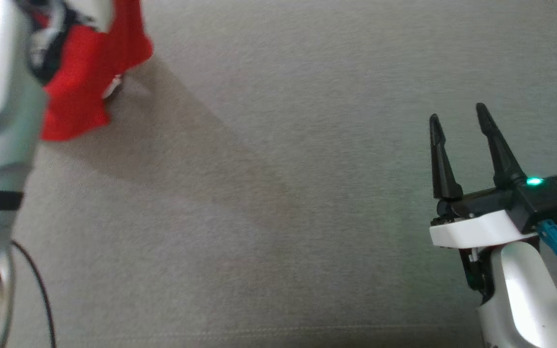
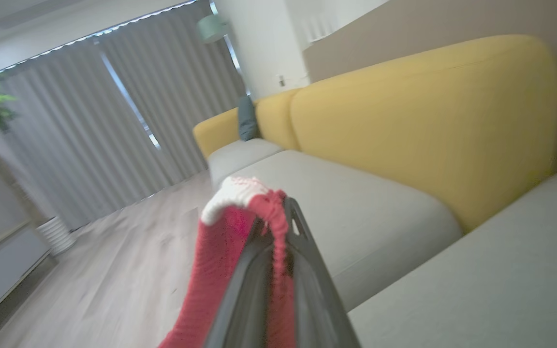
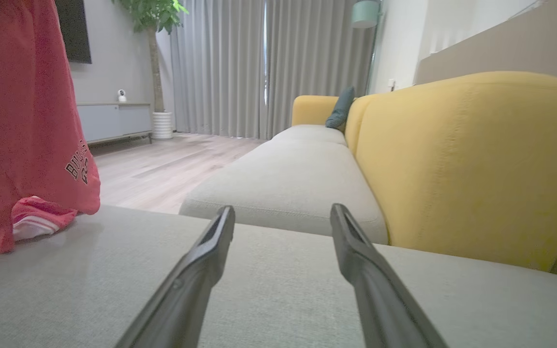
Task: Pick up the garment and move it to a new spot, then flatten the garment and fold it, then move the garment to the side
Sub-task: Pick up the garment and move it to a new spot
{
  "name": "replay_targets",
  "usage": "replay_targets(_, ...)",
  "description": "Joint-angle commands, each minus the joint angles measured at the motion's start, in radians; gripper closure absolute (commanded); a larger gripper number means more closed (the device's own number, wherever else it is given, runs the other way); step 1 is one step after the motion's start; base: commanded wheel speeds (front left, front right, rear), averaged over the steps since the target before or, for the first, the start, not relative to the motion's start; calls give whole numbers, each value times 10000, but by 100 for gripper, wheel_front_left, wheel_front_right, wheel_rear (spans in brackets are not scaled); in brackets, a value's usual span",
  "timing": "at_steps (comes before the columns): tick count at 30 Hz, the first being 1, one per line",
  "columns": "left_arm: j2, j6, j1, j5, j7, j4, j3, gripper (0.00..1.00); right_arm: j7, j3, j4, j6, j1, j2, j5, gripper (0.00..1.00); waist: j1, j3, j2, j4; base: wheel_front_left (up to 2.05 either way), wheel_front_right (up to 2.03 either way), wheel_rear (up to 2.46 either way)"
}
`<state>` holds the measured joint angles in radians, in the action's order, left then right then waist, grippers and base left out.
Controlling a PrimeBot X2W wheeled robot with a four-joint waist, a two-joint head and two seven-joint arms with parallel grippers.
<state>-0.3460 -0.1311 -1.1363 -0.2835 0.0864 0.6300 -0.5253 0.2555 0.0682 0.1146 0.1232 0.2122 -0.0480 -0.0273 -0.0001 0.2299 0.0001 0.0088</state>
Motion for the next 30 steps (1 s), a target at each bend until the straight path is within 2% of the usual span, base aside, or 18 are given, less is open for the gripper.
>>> replay_targets(1,-286,14,-523,-75,-76,-426,183,100,63,163,-285,75,49,-22,61,0,1,-398,-1,-449,0,0,0)
replay_targets(7,296,7,-770,-466,-402,-2170,-968,100,63,294,-324,75,-10,-22,388,0,1,-505,-1,-1417,0,0,0)
replay_targets(14,754,5,-719,-958,-265,-2907,-1367,100,63,298,-446,75,97,-22,574,0,1,-71,-1,-2023,0,0,0)
replay_targets(21,720,275,1349,-1743,166,-2567,-1316,100,63,26,-536,75,192,-22,618,0,1,320,-1,-1973,0,0,0)
replay_targets(30,893,1023,4605,-2844,1227,-1279,-923,100,63,-387,-362,75,206,-22,480,0,1,551,-1,-1457,0,0,0)
